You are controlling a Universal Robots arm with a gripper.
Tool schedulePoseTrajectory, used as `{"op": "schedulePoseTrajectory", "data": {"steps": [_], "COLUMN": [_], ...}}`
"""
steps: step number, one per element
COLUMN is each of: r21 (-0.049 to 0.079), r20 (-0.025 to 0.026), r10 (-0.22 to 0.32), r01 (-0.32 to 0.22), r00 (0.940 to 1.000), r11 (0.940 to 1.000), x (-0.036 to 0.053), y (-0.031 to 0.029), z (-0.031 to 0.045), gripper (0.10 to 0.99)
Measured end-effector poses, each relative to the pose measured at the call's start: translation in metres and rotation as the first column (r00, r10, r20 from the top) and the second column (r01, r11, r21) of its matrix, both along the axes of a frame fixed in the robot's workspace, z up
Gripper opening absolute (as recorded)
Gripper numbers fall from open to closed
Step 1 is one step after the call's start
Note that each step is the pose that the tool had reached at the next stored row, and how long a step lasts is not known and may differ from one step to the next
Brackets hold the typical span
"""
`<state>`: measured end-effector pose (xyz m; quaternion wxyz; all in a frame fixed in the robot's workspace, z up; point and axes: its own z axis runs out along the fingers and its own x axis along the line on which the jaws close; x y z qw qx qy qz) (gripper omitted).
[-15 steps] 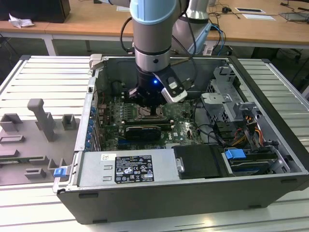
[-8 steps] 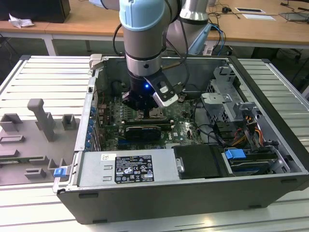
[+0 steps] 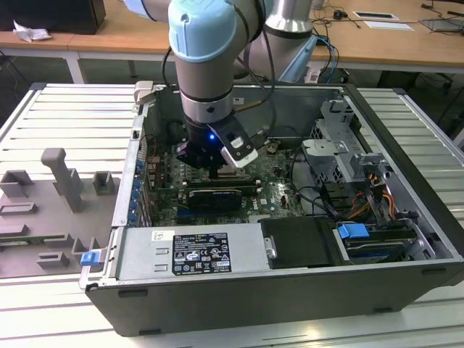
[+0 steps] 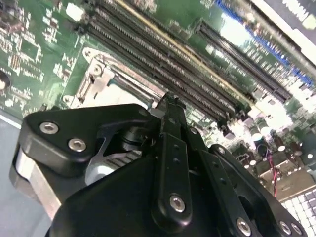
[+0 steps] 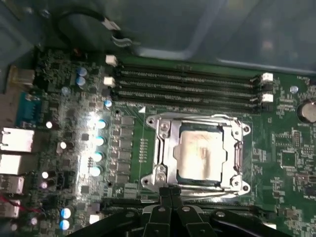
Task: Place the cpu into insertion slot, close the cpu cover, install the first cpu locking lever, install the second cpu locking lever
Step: 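Install the second cpu locking lever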
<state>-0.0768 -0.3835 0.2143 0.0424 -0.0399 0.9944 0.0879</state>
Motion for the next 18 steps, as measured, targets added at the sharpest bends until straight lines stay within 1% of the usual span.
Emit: {"op": "schedulePoseTrajectory", "data": {"steps": [2, 3, 5, 6, 7, 9, 10, 11, 12, 15, 18], "r21": [0.014, 0.026, 0.042, 0.051, 0.058, 0.069, 0.079, 0.085, 0.088, 0.094, 0.115], "r20": [-0.0001, -0.0001, -0.0001, -0.0001, -0.0001, -0.0001, 0.0000, 0.0001, 0.0001, 0.0000, 0.0005], "r10": [0.000, 0.000, 0.000, 0.001, 0.001, 0.003, 0.004, 0.005, 0.005, 0.005, 0.006], "r01": [0.000, 0.000, 0.000, -0.001, -0.001, -0.003, -0.004, -0.005, -0.005, -0.005, -0.006], "r00": [1.0000, 1.0000, 1.0000, 1.0000, 1.0000, 1.0000, 1.0000, 1.0000, 1.0000, 1.0000, 1.0000], "r11": [0.9999, 0.9997, 0.9991, 0.9987, 0.9983, 0.9976, 0.9969, 0.9964, 0.9961, 0.9955, 0.9933], "x": [-0.0010, -0.0032, -0.0057, -0.0079, -0.0090, -0.0097, -0.0103, -0.0113, -0.0125, -0.0150, -0.0159], "y": [-0.0055, -0.0083, -0.0105, -0.0112, -0.0116, -0.0121, -0.0126, -0.0127, -0.0134, -0.0138, -0.0136], "z": [-0.0010, -0.0011, -0.0012, -0.0015, -0.0022, -0.0040, -0.0058, -0.0080, -0.0094, -0.0141, -0.0174], "gripper": [0.106, 0.106, 0.106, 0.106, 0.106, 0.106, 0.106, 0.106, 0.106, 0.106, 0.106]}}
